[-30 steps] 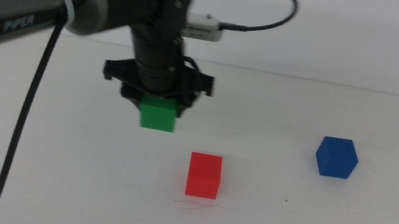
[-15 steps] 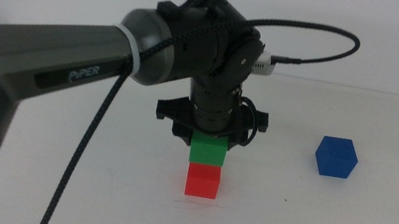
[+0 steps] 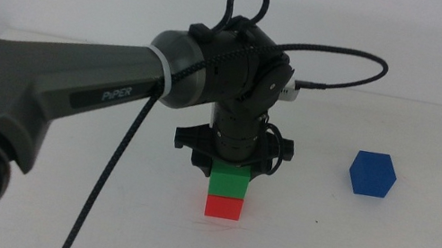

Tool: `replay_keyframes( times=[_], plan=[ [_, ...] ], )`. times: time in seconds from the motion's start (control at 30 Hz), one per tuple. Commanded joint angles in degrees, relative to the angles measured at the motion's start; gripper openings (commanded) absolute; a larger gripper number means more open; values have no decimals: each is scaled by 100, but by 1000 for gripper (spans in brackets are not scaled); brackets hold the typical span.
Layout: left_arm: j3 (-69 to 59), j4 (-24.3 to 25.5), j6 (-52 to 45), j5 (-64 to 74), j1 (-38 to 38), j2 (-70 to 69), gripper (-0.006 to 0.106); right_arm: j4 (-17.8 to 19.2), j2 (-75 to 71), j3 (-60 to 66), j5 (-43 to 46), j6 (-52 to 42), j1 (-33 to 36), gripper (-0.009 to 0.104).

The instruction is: Stack red cubes first, then green, then blue cubes in a specific spot.

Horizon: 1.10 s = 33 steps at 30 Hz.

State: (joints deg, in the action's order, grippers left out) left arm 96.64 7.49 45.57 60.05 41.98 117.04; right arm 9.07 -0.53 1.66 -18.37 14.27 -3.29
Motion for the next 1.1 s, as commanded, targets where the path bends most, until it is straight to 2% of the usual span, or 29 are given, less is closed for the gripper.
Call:
replay_keyframes(
  times=[0.0,0.73,0.77,0.9,0.93,1.07],
  plan=[
    [192,57,32,-109,16,-269,23,74,-132,-101,417,-72,-25,80],
    [192,145,14,-310,16,-205,23,74,-132,-101,417,-72,-25,80],
    [192,120,14,-239,16,-205,30,74,-132,-101,417,-72,-25,80],
    [192,131,-28,-222,16,-205,43,74,-132,-101,417,-72,-25,80],
    [192,183,-28,-222,16,-205,56,74,-132,-101,417,-72,-25,80],
    [192,194,-28,-239,16,-205,70,74,-132,-101,417,-72,-25,80]
  ],
)
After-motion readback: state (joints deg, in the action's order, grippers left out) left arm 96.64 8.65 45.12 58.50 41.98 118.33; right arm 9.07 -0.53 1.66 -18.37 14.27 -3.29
